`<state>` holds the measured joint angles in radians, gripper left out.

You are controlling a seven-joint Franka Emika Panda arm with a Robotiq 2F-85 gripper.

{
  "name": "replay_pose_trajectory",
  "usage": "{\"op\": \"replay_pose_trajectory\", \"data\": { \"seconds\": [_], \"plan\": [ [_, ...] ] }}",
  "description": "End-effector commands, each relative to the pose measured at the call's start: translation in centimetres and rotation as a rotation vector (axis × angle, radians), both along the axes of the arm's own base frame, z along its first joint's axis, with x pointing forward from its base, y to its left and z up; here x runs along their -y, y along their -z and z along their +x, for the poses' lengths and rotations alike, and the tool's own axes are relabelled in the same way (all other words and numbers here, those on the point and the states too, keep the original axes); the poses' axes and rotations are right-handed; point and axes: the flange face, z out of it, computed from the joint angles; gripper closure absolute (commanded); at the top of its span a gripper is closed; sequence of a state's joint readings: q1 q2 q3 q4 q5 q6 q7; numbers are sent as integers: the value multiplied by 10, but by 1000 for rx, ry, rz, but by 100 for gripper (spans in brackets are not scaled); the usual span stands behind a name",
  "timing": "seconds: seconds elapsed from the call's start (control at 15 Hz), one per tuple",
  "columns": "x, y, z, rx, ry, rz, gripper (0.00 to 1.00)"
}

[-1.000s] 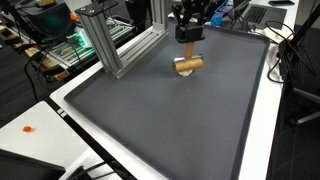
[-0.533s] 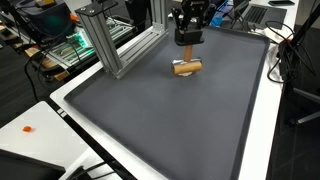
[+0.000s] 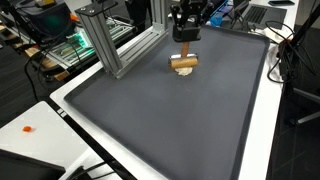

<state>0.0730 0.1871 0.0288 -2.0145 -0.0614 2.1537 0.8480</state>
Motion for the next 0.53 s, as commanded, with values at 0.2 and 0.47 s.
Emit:
{"op": "replay_pose_trajectory", "data": {
  "seconds": [0.2, 0.47],
  "plan": [
    [-14, 12, -15, -84, 8, 51, 78],
    [-19, 14, -18, -80, -29, 33, 78]
  ]
}}
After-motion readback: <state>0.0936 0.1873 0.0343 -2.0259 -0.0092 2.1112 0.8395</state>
